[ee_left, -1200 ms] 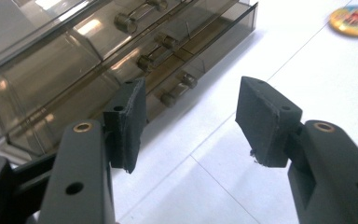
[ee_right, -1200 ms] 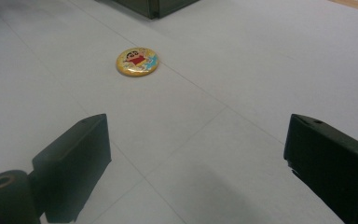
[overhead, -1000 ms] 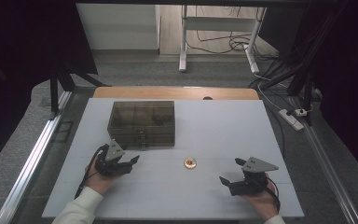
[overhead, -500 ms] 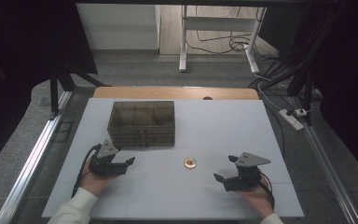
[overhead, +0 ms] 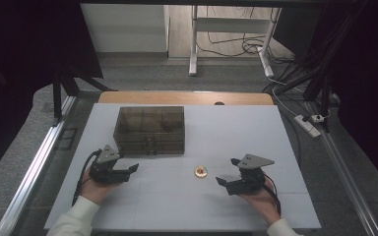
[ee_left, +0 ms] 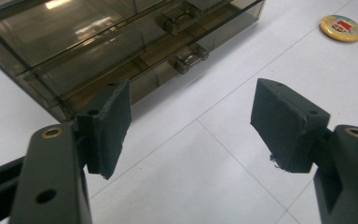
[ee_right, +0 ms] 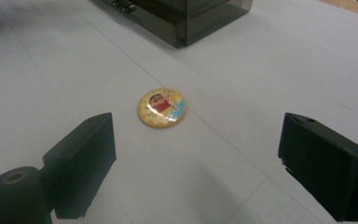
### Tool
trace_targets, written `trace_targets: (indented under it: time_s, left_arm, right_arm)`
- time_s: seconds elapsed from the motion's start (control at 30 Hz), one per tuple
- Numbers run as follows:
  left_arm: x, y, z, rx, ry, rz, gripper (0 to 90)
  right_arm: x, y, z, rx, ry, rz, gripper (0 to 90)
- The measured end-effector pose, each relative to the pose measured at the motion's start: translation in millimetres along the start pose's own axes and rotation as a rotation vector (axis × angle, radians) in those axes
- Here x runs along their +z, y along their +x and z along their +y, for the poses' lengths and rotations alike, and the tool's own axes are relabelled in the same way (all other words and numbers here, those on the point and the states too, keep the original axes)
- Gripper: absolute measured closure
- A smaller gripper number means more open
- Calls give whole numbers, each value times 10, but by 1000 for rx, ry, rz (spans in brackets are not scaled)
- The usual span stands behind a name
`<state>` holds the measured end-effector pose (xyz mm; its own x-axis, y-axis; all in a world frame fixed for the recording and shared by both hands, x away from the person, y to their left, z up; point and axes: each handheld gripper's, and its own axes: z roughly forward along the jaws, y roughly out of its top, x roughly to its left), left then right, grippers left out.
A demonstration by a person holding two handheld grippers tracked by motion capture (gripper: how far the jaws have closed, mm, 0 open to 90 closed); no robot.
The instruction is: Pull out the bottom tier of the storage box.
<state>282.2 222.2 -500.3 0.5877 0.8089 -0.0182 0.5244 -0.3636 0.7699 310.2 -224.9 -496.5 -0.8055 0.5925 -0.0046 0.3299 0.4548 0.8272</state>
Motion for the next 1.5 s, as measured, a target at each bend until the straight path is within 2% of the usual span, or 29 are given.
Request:
trace_targets:
  time_s: [0.2, 0.63, 1.07, 1.5]
  left_arm:
    - [-9, 27, 4, -1, 4, -1, 284]
    - [-34, 141, 29, -39, 10, -19, 246]
    - [-43, 222, -19, -61, 39, -2, 225]
    - [-54, 291, -47, -80, 44, -2, 222]
  right_arm:
    - [101, 24, 87, -7, 1, 12, 128]
    - [310, 63, 265, -16, 5, 40, 134]
    - [458, 89, 348, -21, 10, 61, 143]
    - [588, 147, 428, -27, 15, 91, 152]
